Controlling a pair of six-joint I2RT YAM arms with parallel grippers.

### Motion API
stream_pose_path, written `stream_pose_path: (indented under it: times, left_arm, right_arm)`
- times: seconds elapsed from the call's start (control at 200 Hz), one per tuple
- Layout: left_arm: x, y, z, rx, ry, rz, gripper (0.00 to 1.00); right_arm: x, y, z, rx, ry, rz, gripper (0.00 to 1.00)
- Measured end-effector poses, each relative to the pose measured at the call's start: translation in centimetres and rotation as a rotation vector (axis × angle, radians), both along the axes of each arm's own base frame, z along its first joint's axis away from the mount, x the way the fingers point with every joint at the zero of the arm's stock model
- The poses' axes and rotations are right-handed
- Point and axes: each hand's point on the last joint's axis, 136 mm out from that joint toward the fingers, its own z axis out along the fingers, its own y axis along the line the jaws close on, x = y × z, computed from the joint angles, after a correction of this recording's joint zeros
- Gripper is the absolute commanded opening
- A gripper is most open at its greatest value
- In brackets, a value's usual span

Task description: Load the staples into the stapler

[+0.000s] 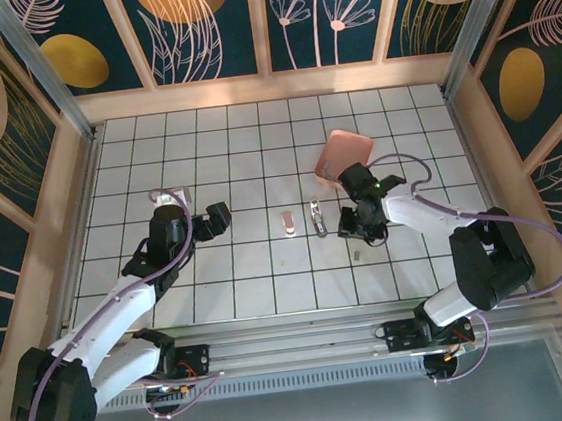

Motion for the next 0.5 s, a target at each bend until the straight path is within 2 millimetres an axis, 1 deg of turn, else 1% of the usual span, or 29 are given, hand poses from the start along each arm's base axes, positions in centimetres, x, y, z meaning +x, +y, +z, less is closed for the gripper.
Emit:
stream_pose_path:
  times: [0.045,0.11,0.335,0.501]
  left_arm:
    - [0.0,0.0,-0.1,0.002,0.004,-0.001,0.99]
    - [0.0,0.0,-0.3,0.004,0.009,-0.001,0.99]
    - [0.0,-0.1,-0.7,0.006,0.023,-0.006,0.99]
    - [0.1,-0.2,-1.0,0.010,0.031,-0.008,0.99]
  right_arm:
    - [0.3,0.1,0.5,0.001,0.000,0.004,0.35]
    - [0.2,0.1,0.5,-0.012,0.019,0.017,0.35]
    - [-1.8,-0.9,-2.0,-0.082,0.159,0.058,0.35]
    - [-2.5,-0.9,-2.7,-0.080,0.193,0.063,0.33]
